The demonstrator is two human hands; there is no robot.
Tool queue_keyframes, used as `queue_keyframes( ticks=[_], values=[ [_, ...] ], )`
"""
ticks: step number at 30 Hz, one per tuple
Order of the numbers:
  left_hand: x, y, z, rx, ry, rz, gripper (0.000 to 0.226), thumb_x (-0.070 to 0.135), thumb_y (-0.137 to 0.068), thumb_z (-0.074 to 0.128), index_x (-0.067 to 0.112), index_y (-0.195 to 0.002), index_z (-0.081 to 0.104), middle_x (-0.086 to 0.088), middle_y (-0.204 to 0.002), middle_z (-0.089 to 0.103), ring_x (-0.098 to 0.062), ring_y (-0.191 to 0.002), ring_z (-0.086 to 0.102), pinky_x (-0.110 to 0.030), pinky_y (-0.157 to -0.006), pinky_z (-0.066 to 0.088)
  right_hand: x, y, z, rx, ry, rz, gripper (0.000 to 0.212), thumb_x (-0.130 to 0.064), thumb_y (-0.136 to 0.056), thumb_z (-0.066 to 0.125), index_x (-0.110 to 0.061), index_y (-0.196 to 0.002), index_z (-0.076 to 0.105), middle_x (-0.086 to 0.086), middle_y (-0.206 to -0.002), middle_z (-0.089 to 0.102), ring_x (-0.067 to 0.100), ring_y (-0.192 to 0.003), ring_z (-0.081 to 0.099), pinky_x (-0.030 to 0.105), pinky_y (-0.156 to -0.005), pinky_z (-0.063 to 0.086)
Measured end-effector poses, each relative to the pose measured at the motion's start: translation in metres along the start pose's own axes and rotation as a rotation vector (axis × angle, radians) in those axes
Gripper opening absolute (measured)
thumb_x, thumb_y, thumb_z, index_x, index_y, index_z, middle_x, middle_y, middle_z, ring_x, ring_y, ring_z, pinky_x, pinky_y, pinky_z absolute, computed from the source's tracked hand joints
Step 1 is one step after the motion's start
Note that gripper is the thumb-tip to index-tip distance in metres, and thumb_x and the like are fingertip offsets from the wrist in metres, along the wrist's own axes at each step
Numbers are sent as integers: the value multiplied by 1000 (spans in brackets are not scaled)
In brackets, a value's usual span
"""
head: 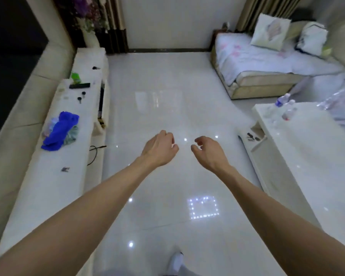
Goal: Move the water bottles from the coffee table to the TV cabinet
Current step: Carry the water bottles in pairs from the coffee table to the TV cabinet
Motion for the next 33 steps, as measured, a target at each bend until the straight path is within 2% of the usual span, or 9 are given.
queue_keyframes(
  ticks=[5, 9, 17, 22, 28, 33],
  values=[
    [127, -70, 30, -63, 4, 201, 34, 36, -93, 48, 13, -116, 58, -9, -119, 57, -28, -106, 58, -36, -88, 46, 119, -14, -88, 109, -20, 198, 47, -37, -89, 51, -11, -127, 57, 10, -126, 64, 26, -112, 61, 36, -95, 47],
    [201, -132, 44, -108, 9, 326, 35, 35, -93, 50, 11, -117, 58, -9, -117, 57, -27, -104, 58, -35, -87, 46, 189, -32, -144, 204, -55, 325, 45, -33, -88, 51, -9, -125, 59, 10, -125, 65, 27, -112, 61, 37, -96, 48],
    [306, -282, 89, -207, -6, 496, 34, 33, -92, 53, 12, -119, 58, -7, -115, 58, -23, -100, 59, -34, -87, 48, 289, -121, -206, 265, -84, 535, 46, -31, -87, 51, -11, -128, 57, 9, -131, 60, 27, -119, 56, 38, -99, 46],
    [374, -379, 107, -309, -50, 595, 32, 30, -91, 53, 11, -116, 58, -8, -113, 58, -24, -99, 58, -33, -86, 47, 336, -185, -251, 337, -149, 669, 40, -27, -86, 53, -11, -122, 60, 10, -123, 64, 26, -113, 58, 36, -95, 47],
    [459, -467, 131, -375, -103, 717, 29, 28, -90, 53, 12, -113, 59, -7, -111, 58, -24, -99, 57, -31, -84, 45, 396, -252, -295, 370, -190, 773, 42, -29, -88, 55, -10, -126, 57, 10, -125, 62, 26, -116, 56, 35, -95, 46],
    [532, -544, 176, -427, -129, 785, 32, 26, -89, 54, 10, -117, 58, -10, -115, 57, -26, -102, 57, -31, -87, 44, 473, -314, -327, 395, -225, 841, 43, -29, -87, 56, -10, -125, 57, 10, -125, 62, 27, -115, 56, 35, -94, 45]
  ],
)
Point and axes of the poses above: each hand's wrist, its own y-axis away from the middle knuckle, its own z-axis out of the palm, x = y × z, the point moved 7 cm from there along -y, towards the middle knuckle
